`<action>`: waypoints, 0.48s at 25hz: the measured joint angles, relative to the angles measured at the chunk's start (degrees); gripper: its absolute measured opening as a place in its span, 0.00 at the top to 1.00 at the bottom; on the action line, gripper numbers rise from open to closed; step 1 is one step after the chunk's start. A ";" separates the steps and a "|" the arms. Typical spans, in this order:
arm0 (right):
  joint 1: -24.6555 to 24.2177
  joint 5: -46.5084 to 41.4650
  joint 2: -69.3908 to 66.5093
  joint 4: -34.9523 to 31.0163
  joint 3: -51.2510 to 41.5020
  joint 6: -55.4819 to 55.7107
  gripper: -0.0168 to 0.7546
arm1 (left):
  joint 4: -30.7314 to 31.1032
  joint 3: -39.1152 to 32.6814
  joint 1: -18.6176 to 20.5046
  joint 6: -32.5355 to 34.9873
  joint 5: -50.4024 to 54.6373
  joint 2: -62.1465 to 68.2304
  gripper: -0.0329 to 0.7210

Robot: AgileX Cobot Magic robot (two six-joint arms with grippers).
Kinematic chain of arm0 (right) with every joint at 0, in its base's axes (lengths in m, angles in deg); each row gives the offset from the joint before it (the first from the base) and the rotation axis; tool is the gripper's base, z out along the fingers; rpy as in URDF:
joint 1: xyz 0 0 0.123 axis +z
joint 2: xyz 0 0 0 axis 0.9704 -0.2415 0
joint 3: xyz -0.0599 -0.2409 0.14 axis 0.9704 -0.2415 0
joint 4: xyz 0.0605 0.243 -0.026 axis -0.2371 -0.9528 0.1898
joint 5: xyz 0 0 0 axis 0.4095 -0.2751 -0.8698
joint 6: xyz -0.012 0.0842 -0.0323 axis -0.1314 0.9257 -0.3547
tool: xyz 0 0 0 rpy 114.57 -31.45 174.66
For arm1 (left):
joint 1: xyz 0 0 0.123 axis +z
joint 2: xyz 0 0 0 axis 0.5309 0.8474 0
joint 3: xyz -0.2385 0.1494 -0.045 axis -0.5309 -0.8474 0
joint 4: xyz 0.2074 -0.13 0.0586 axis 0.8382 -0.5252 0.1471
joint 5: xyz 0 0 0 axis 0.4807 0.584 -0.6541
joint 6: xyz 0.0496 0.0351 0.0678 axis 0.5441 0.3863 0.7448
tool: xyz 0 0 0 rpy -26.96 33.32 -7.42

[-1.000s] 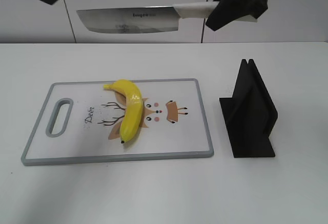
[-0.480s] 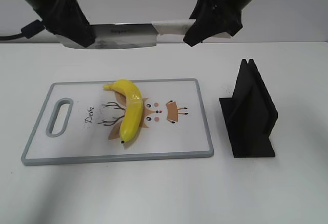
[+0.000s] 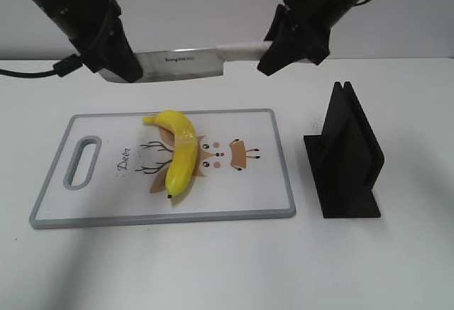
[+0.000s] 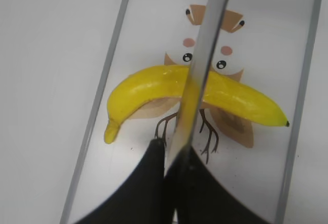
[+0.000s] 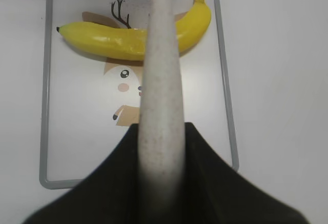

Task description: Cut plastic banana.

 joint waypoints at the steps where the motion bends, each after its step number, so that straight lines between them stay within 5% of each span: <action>1: 0.00 0.14 -1.08 0.05 0.00 0.00 0.76 | 0.13 0.00 0.00 0.07 -0.17 0.83 0.94; 12: 0.10 1.87 -15.00 2.57 0.71 3.48 0.75 | -2.52 1.16 0.26 0.80 -2.18 17.18 0.94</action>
